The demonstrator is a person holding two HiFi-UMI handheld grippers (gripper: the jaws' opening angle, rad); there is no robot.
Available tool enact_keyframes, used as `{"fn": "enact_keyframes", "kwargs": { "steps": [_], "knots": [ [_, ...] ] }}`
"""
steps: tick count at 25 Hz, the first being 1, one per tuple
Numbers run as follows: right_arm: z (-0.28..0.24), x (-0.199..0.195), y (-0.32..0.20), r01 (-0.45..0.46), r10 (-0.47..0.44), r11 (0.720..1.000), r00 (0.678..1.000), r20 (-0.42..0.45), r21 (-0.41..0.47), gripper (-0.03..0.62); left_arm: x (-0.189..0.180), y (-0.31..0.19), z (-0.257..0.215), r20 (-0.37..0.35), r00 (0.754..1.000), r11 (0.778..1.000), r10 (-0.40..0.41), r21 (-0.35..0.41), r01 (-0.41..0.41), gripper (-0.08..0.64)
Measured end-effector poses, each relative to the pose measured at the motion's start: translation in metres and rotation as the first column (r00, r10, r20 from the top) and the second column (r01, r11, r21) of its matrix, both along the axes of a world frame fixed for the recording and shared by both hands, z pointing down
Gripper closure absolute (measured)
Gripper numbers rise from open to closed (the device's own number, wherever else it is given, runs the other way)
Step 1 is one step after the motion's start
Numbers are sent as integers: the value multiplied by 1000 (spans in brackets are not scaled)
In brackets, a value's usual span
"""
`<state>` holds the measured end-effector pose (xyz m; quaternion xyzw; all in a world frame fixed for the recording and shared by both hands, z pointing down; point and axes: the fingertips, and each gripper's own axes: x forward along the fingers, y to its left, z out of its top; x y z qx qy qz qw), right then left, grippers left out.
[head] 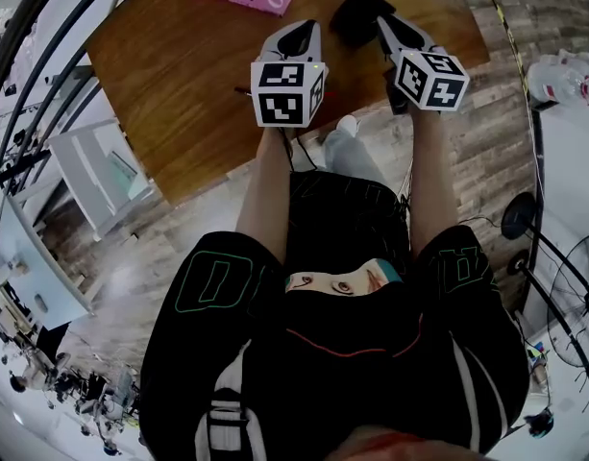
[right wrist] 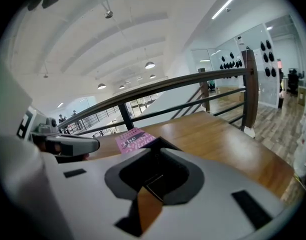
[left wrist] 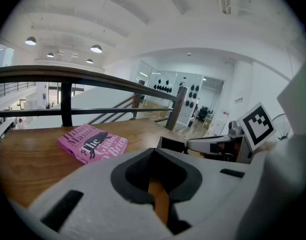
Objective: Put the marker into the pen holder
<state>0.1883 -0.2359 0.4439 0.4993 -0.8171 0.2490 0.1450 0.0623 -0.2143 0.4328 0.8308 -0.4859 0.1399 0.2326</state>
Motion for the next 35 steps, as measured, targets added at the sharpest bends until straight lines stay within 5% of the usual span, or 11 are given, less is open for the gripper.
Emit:
{"fn": "enact_keyframes", "kwargs": {
  "steps": [8,17,35],
  "knots": [
    [-30,7,8,-94,95,990,995,-5,105,566,-20,12,-5,-10,1000,1000,-2,13,2,551],
    [-41,-29,26,-80,80,988,997,7,128,575,-59,32,-6,-14,1000,1000,-15,16,15,551],
    [8,-147,74,186,-185,983,980,-75,2,577,-145,82,28,-41,989,989,-140,-60,138,551]
  ]
}}
